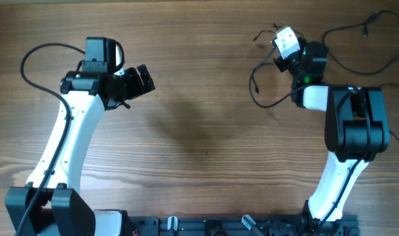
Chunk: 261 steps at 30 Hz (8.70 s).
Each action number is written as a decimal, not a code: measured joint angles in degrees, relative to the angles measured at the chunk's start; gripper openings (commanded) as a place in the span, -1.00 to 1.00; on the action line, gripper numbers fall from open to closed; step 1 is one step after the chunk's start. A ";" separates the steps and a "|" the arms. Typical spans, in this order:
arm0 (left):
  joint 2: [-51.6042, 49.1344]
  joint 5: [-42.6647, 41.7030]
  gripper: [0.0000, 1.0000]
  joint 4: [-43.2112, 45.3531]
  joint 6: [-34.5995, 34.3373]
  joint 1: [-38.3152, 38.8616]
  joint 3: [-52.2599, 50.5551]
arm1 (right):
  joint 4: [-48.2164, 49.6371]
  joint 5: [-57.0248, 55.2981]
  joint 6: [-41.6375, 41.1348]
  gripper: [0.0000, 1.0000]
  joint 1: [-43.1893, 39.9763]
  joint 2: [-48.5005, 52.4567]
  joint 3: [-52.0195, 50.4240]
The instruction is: Untangle cables
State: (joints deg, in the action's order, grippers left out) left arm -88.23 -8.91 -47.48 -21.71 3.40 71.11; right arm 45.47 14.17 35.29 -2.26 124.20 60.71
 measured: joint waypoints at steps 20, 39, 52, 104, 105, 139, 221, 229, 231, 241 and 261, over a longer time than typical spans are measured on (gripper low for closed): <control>0.00 0.00 1.00 0.02 0.00 0.00 0.00 | -23.02 4.09 -17.68 0.99 0.13 -29.49 3.82; 0.00 0.02 1.00 0.11 0.00 0.00 0.00 | -82.75 -12.33 -39.67 0.99 0.02 -93.09 4.59; 0.00 0.00 1.00 0.02 0.00 0.00 0.00 | -113.33 -16.24 -62.82 0.99 0.02 -111.10 4.44; 0.00 0.00 1.00 0.00 0.00 0.00 0.00 | -45.22 -14.82 -40.65 1.00 -2.08 -123.05 -60.35; 0.00 0.00 1.00 0.00 0.00 0.00 0.00 | -45.22 -14.75 -39.60 1.00 -2.08 -123.05 -60.35; 0.00 0.00 1.00 0.00 0.00 0.00 0.00 | -45.24 -14.60 -31.93 1.00 -2.08 -123.05 -60.35; 87.45 0.42 1.00 43.85 19.80 -2.25 -70.38 | -45.22 -14.60 -31.93 1.00 -2.08 -123.32 -60.35; 87.45 0.50 1.00 43.85 19.28 -2.25 -70.38 | -45.22 -14.60 -31.93 1.00 -2.08 -123.32 -60.35; 87.45 0.50 1.00 43.85 19.28 -2.25 -70.38 | -45.22 -14.60 -31.93 1.00 -2.08 -123.32 -60.35; 87.45 0.52 1.00 43.85 19.28 -4.02 -70.38 | -45.22 -14.60 -31.93 1.00 -2.08 -123.32 -60.35; 87.45 0.52 1.00 43.85 19.28 -4.02 -70.38 | -45.22 -14.60 -31.93 1.00 -2.08 -123.32 -60.35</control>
State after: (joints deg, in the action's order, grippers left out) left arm -0.78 -8.38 -3.64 -2.44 -0.62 0.73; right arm 0.25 -0.43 3.36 -4.34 0.89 0.36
